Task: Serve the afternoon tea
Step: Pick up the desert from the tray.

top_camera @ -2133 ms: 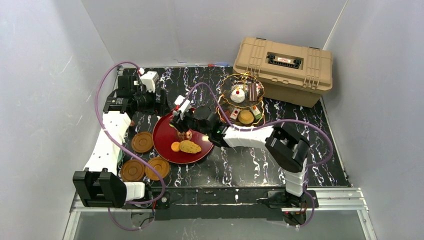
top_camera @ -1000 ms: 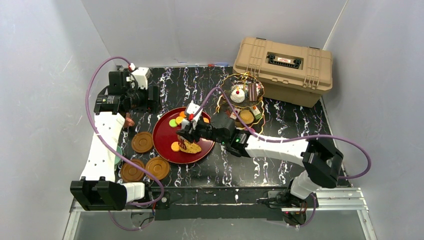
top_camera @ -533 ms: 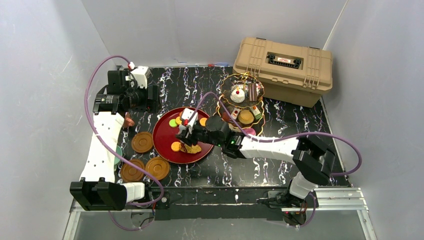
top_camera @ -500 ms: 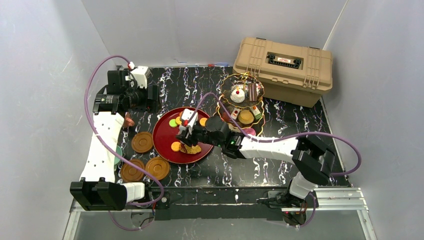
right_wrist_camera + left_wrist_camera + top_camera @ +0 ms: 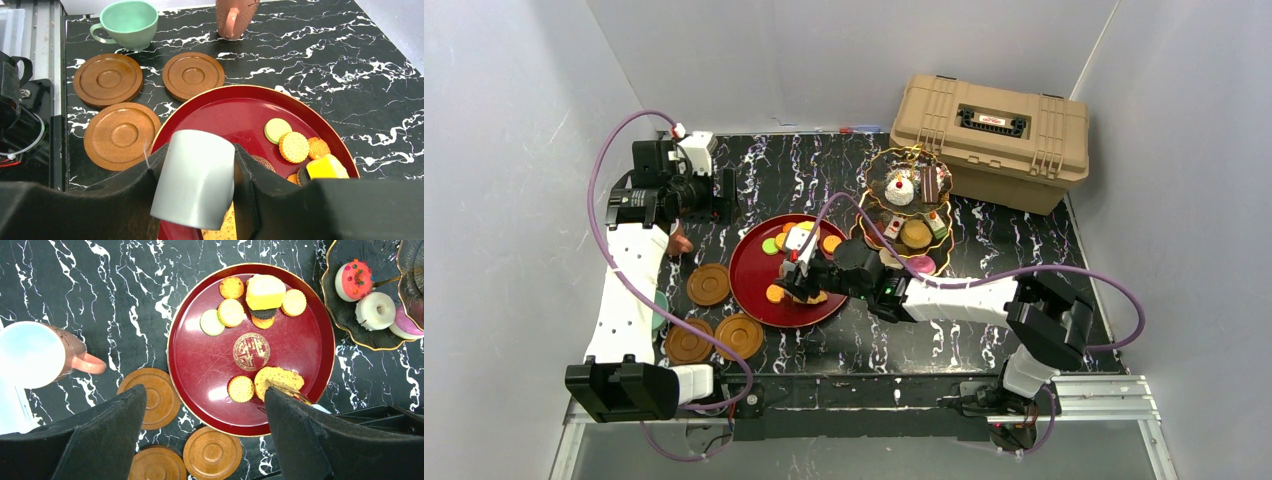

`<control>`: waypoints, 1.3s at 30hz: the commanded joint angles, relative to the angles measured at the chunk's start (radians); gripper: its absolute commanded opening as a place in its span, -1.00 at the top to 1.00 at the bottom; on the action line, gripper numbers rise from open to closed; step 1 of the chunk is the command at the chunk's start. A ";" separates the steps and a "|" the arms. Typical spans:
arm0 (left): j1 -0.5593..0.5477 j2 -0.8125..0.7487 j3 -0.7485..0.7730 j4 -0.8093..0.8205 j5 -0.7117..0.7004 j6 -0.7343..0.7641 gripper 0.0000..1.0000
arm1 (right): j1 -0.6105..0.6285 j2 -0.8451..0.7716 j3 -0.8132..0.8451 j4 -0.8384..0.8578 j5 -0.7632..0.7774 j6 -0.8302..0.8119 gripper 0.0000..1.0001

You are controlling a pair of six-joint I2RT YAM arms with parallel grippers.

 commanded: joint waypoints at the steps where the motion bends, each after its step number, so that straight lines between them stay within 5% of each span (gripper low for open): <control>1: 0.004 -0.020 0.034 -0.023 0.008 0.009 -0.72 | 0.007 -0.003 -0.001 0.066 0.031 -0.018 0.03; 6: 0.005 -0.026 0.033 -0.025 0.004 0.008 -0.71 | 0.009 -0.006 -0.008 0.090 0.095 -0.055 0.53; 13: 0.012 -0.031 0.036 -0.029 0.003 0.015 -0.72 | 0.012 -0.005 0.005 0.054 0.115 -0.122 0.55; 18: 0.014 -0.027 0.037 -0.030 0.011 0.007 -0.71 | 0.012 -0.041 0.001 0.083 0.152 -0.132 0.96; 39: 0.016 -0.040 0.037 -0.031 0.017 0.003 -0.71 | -0.008 -0.373 0.187 -0.207 0.249 -0.248 0.97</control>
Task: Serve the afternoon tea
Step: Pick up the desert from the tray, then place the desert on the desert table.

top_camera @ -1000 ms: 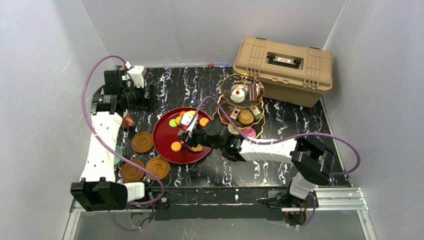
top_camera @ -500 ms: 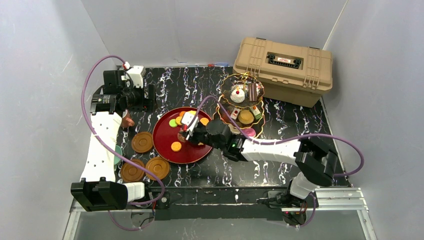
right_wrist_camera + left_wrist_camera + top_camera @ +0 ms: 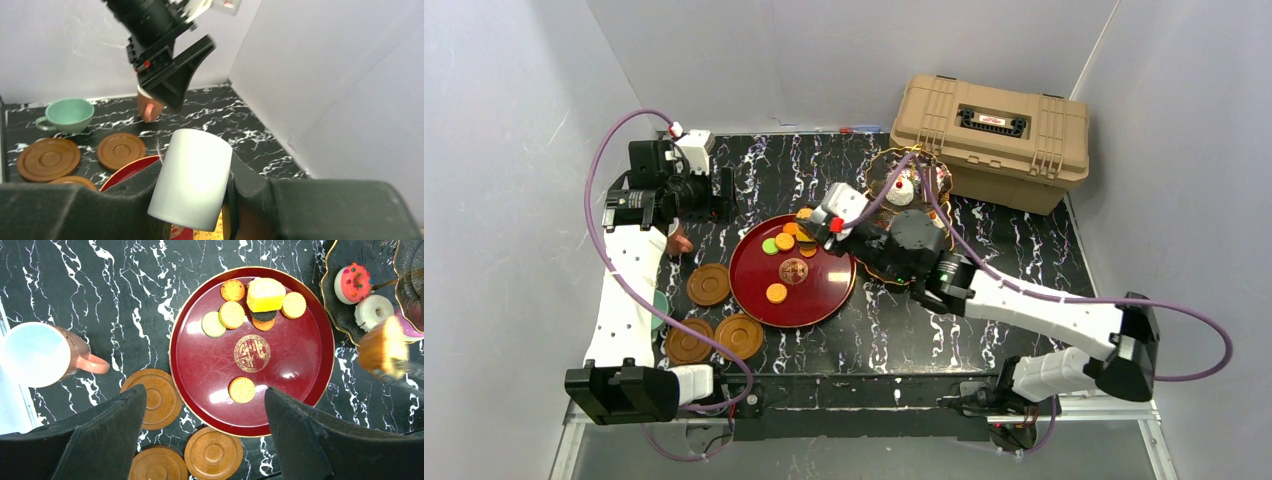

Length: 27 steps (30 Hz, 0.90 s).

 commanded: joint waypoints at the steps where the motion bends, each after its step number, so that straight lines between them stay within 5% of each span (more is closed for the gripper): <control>1: 0.007 -0.032 0.028 -0.028 0.017 0.000 -0.71 | -0.020 -0.081 0.029 -0.021 0.074 -0.075 0.97; 11: 0.008 -0.036 0.026 -0.031 0.012 0.006 -0.71 | -0.157 -0.055 -0.044 0.104 0.089 -0.096 0.97; 27: 0.013 -0.024 0.044 -0.037 0.015 0.007 -0.71 | -0.190 -0.052 -0.120 0.156 0.162 -0.143 0.88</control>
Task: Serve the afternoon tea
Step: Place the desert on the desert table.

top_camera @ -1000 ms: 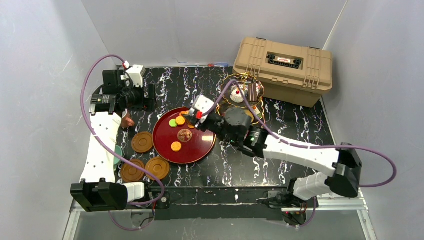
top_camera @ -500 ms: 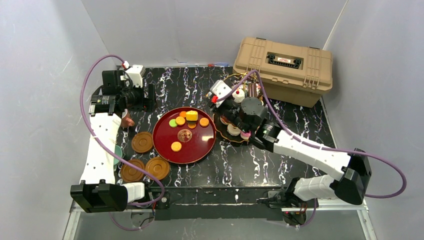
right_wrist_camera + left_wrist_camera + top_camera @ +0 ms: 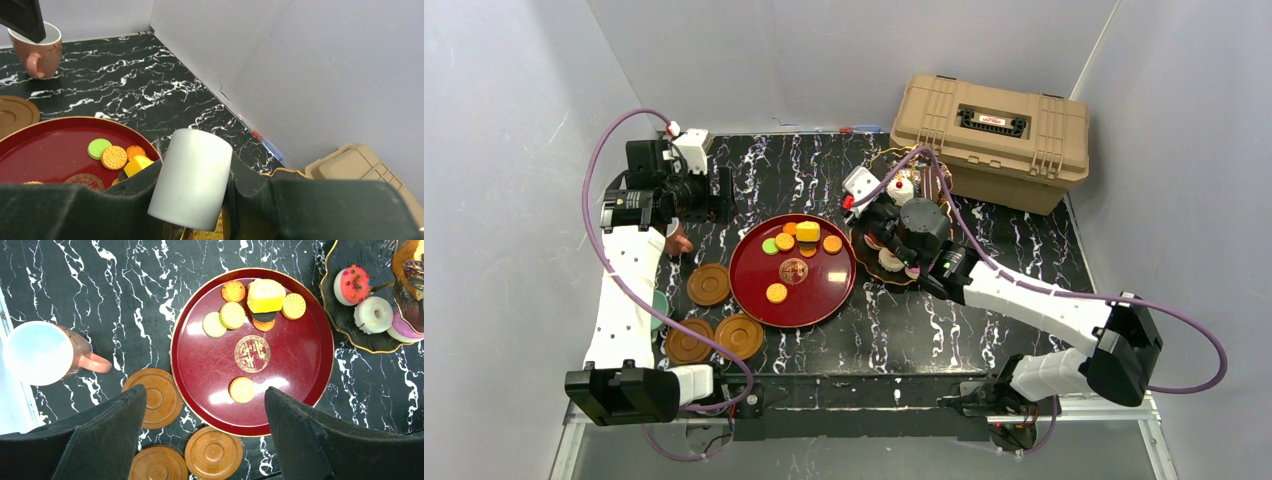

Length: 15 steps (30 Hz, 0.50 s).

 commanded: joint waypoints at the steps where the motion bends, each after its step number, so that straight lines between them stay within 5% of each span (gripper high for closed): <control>1: 0.007 -0.019 0.037 -0.030 0.012 0.007 -0.71 | -0.008 -0.029 -0.016 0.103 0.037 -0.026 0.85; 15: 0.006 -0.017 0.036 -0.032 0.013 0.007 -0.71 | -0.008 -0.060 -0.049 0.117 0.028 -0.006 0.20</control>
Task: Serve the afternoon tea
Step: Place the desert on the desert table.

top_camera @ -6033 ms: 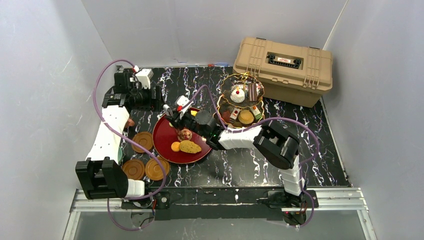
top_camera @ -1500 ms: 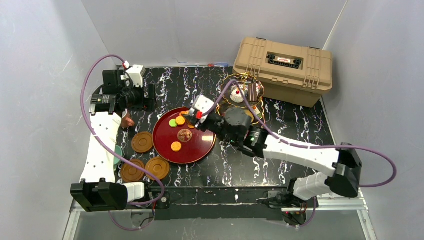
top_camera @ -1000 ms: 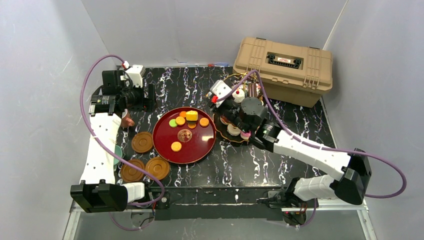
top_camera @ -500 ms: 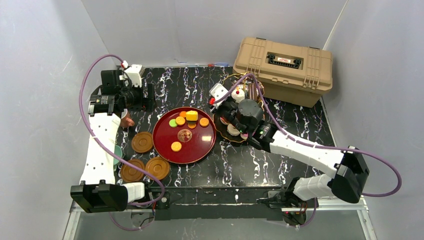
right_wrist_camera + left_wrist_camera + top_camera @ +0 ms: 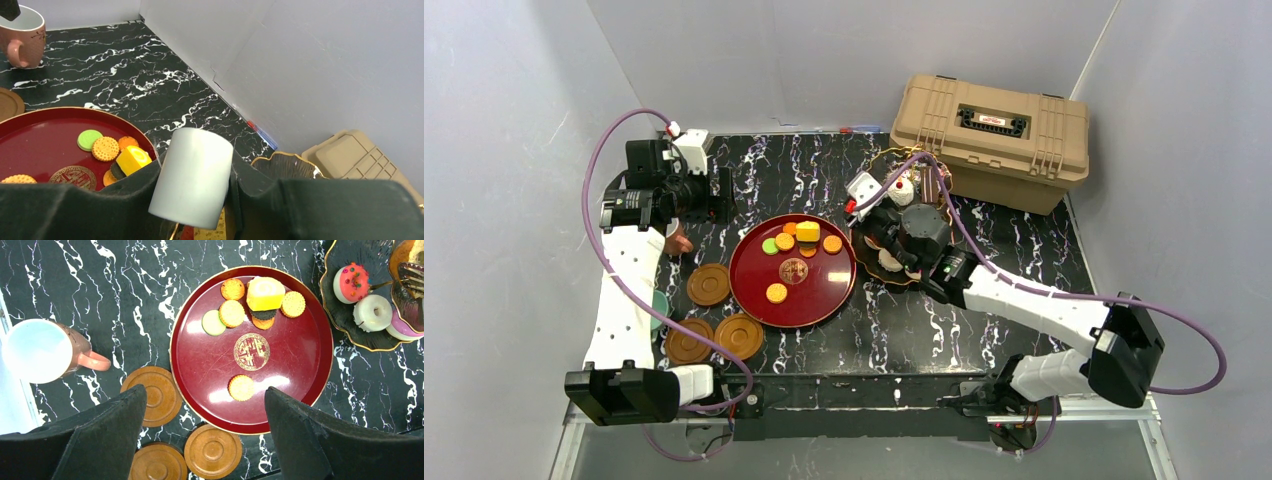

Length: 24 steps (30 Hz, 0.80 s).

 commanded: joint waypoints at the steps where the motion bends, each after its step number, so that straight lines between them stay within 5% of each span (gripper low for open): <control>1: 0.006 -0.018 0.028 -0.018 0.014 0.006 -0.71 | -0.003 -0.053 0.021 0.074 -0.024 0.008 0.16; 12: 0.006 -0.020 0.038 -0.027 0.014 0.008 -0.71 | -0.001 -0.090 0.049 0.055 -0.079 0.047 0.07; 24: 0.008 0.002 0.063 -0.033 0.015 -0.014 -0.71 | 0.098 -0.008 0.151 0.032 -0.182 0.147 0.31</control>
